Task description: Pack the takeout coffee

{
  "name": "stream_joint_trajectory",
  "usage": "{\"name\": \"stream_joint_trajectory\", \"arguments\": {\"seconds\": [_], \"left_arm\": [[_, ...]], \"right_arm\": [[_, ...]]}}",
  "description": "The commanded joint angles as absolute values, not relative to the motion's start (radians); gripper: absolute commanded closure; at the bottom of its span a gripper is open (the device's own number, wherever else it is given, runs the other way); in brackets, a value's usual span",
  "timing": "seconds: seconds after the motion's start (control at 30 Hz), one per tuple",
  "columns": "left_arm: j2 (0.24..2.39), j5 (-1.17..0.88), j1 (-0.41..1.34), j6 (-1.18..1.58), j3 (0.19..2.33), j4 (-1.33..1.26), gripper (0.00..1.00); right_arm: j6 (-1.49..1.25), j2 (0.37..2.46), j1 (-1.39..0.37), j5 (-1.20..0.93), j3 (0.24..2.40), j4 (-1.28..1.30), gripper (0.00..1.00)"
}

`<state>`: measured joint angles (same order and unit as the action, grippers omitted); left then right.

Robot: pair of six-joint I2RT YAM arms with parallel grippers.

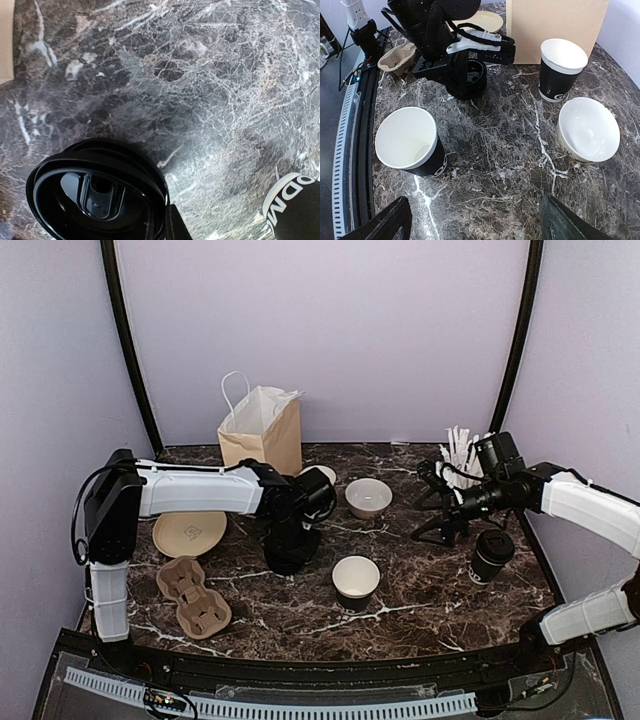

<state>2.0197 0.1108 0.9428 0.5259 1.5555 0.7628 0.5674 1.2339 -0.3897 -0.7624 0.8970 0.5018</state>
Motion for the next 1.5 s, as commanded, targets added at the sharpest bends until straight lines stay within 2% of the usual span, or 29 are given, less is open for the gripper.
{"name": "stream_joint_trajectory", "arguments": {"seconds": [0.0, 0.27, 0.4, 0.57, 0.73, 0.83, 1.07, 1.47], "left_arm": [[1.912, 0.14, 0.946, 0.498, 1.588, 0.828, 0.94], [1.747, -0.003, 0.937, 0.4, 1.622, 0.787, 0.97], [1.582, -0.204, 0.936, 0.319, 1.574, 0.574, 0.95], [1.455, -0.284, 0.937, 0.309, 1.491, 0.339, 0.96], [1.335, -0.359, 0.937, 0.391, 1.299, 0.002, 0.96], [1.324, -0.395, 0.936, 0.409, 1.265, -0.13, 0.96], [1.32, -0.414, 0.936, 0.414, 1.242, -0.192, 0.96], [1.321, -0.435, 0.937, 0.435, 1.231, -0.233, 0.96]], "right_arm": [[0.569, 1.219, -0.389, -0.772, 0.892, 0.484, 0.11], [0.487, 1.226, -0.39, -0.861, 0.972, 0.506, 0.11], [0.293, 1.28, -0.391, -0.958, 1.115, 0.456, 0.09], [-0.02, 1.345, -0.416, -0.926, 1.261, 0.31, 0.02], [-0.273, 1.418, -0.468, -0.954, 1.362, 0.159, 0.02], [-0.366, 1.463, -0.511, -0.984, 1.396, 0.081, 0.02], [-0.543, 1.52, -0.583, -1.082, 1.391, -0.088, 0.02], [-0.596, 1.55, -0.648, -1.129, 1.375, -0.15, 0.02]]}}
